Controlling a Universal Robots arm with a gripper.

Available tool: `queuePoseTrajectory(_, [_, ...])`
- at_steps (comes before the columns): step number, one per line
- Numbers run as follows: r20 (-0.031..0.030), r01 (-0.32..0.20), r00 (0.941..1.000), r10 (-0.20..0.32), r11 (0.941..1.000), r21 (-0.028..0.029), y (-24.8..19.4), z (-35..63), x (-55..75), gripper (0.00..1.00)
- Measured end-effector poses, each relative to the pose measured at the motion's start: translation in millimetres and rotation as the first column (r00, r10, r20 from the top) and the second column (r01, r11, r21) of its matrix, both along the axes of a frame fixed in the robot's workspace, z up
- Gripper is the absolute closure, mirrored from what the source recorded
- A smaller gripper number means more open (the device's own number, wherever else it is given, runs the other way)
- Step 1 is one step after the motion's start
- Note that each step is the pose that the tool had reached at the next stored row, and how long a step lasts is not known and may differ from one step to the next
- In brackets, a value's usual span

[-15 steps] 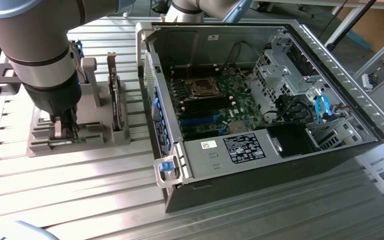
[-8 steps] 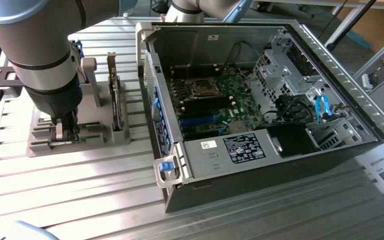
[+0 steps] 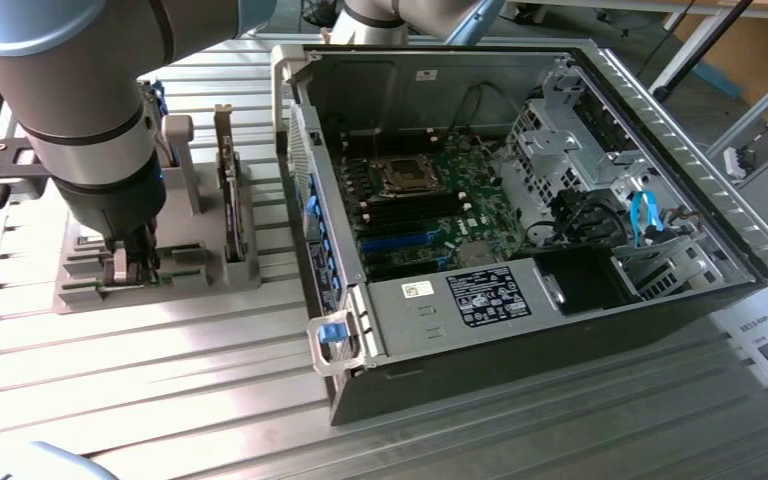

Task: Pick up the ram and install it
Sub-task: 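Pick up the ram and move it above insertion slot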

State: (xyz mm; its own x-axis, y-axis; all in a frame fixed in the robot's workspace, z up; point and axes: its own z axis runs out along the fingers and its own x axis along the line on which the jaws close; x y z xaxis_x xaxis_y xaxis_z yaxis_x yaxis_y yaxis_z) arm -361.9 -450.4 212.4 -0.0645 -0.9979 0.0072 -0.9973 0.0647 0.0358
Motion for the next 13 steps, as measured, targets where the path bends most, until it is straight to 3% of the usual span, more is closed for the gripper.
queuePoseTrajectory(13, [0.0000,-0.002,1.0000,0.002,1.0000,-0.0006,0.0,-0.4,3.7,0.76])
